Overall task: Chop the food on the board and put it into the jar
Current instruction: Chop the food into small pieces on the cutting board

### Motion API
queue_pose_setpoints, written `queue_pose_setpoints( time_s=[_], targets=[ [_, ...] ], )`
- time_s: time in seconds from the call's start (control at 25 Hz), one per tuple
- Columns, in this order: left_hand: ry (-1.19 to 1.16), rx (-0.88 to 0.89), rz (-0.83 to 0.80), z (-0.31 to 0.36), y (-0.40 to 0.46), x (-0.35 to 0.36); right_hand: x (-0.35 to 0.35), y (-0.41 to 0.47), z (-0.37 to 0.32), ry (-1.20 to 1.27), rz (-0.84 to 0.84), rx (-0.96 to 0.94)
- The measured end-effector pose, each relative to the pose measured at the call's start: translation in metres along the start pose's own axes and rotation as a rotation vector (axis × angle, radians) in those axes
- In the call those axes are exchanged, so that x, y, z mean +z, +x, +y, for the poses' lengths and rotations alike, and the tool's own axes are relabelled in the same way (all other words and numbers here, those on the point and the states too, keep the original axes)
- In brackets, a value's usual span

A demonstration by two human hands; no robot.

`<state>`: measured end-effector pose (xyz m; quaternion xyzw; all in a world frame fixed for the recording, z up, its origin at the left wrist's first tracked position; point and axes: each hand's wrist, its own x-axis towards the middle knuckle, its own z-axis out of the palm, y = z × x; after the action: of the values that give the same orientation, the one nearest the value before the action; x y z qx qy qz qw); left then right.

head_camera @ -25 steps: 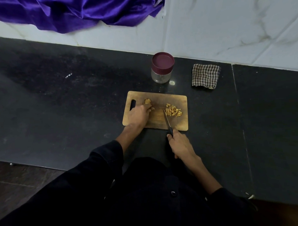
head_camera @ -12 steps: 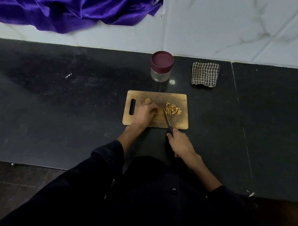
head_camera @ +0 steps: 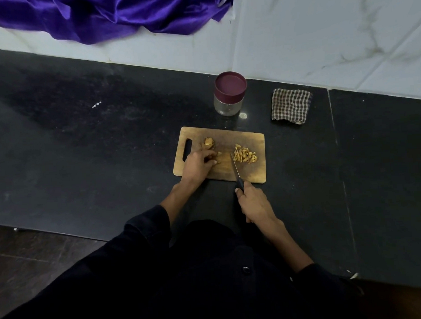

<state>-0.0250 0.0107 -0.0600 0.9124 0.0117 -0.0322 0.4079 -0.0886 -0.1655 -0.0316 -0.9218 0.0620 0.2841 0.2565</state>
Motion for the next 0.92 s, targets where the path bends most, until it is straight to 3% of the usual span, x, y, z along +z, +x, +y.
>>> queue_pose_setpoints(
  time_s=[0.36,0.68,0.92],
  targets=[
    [0.144,0.017,-0.007,0.006,-0.002,0.012,0.000,0.001,-0.007,0.009,0.026,-0.037],
    [-0.003,-0.025,0.047,0.011,-0.006,0.013,0.000,0.003,-0.009,0.003,0.036,-0.042],
    [0.041,-0.008,0.014,0.014,-0.008,0.013,0.003,0.004,-0.017,-0.041,0.017,-0.044]
  ],
)
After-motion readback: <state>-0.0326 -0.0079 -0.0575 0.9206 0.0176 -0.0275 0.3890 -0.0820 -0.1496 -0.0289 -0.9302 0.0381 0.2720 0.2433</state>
